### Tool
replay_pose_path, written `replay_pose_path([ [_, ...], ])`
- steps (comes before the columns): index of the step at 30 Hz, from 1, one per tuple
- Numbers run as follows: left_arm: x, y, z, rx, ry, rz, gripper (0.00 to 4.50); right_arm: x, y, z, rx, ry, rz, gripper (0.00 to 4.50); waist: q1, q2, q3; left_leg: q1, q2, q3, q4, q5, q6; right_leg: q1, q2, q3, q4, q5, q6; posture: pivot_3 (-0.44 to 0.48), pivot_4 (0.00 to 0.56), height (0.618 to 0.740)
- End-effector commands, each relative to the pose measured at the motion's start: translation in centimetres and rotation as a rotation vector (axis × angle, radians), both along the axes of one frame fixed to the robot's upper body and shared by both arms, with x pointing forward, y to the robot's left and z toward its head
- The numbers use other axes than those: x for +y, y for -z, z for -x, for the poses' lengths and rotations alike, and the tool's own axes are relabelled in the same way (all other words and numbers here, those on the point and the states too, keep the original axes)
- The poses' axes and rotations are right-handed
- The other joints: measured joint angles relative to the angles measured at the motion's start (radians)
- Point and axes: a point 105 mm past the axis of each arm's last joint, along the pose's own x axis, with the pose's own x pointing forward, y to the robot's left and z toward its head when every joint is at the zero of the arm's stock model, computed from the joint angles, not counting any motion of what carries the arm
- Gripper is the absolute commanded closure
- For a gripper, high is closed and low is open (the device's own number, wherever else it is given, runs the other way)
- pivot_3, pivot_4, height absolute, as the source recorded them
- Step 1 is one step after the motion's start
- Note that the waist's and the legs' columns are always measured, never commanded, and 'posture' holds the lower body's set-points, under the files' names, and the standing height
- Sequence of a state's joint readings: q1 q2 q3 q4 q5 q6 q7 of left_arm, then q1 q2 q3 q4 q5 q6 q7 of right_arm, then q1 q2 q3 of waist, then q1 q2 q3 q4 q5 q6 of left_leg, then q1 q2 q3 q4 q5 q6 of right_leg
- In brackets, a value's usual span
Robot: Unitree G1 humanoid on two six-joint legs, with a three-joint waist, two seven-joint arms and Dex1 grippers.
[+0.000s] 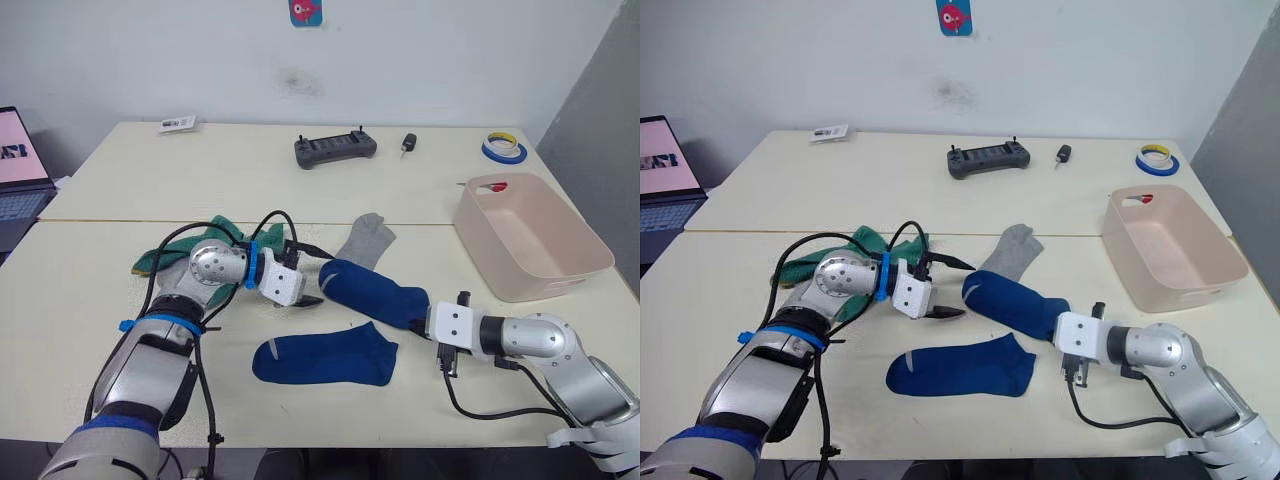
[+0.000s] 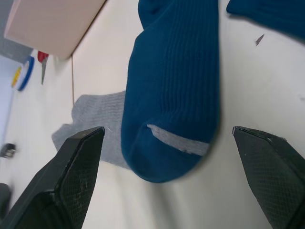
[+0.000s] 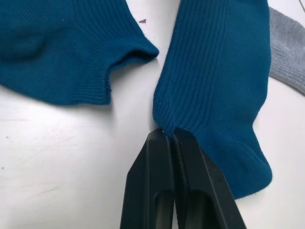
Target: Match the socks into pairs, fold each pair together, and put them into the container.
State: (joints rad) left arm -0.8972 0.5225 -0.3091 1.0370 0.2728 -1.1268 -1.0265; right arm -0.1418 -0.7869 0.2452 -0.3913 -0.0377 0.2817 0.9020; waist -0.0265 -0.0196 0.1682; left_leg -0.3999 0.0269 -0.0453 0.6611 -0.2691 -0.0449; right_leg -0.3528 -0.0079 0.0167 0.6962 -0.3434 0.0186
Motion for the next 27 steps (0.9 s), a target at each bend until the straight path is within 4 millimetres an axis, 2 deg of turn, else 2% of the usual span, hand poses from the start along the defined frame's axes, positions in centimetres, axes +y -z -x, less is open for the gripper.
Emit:
replay_pose_path([
  [1,-0.4,-0.5,-0.6,-0.076,-0.005,0.015,0.00,0.3,-1.3,0.0,-0.045,-0.013,-0.020,4.49,0.000,0.000,0.000,0.000,0.000,0.000,0.000,0.000,0.000,0.000,0.000,0.000,0.000,0.000,0.000,0.000,0.150,0.740],
  [3,-0.6,-0.4,-0.7,-0.096,-0.010,0.023,0.00,0.3,-1.3,0.1,-0.043,-0.011,-0.021,4.49,0.000,0.000,0.000,0.000,0.000,0.000,0.000,0.000,0.000,0.000,0.000,0.000,0.000,0.000,0.000,0.000,0.150,0.740],
  [6,-0.7,-0.4,-0.7,-0.117,-0.004,0.028,0.57,0.2,-1.2,0.2,-0.041,-0.011,-0.023,4.50,0.000,0.000,0.000,0.000,0.000,0.000,0.000,0.000,0.000,0.000,0.000,0.000,0.000,0.000,0.000,0.000,0.150,0.740],
  [16,-0.2,0.3,-0.5,-0.112,0.000,0.011,3.59,0.1,-0.9,0.2,-0.037,-0.008,-0.017,4.50,0.000,0.000,0.000,0.000,0.000,0.001,0.000,0.000,0.000,0.000,0.000,0.000,0.000,0.000,0.000,0.000,0.150,0.740],
  [19,-0.2,0.0,-0.4,-0.110,0.008,0.031,4.48,0.1,-1.1,0.1,-0.047,-0.007,-0.018,4.50,0.000,0.000,0.000,0.000,0.000,0.001,0.000,0.000,-0.001,0.000,0.000,0.000,0.000,0.000,0.000,0.000,0.150,0.740],
  [27,0.1,-3.5,-0.6,-0.073,0.016,0.117,4.48,-0.6,-3.4,-0.4,-0.101,0.010,-0.050,4.50,0.000,0.000,0.000,0.000,0.001,0.001,0.000,0.002,-0.003,0.000,0.000,-0.001,0.001,0.000,0.000,0.000,0.150,0.740],
])
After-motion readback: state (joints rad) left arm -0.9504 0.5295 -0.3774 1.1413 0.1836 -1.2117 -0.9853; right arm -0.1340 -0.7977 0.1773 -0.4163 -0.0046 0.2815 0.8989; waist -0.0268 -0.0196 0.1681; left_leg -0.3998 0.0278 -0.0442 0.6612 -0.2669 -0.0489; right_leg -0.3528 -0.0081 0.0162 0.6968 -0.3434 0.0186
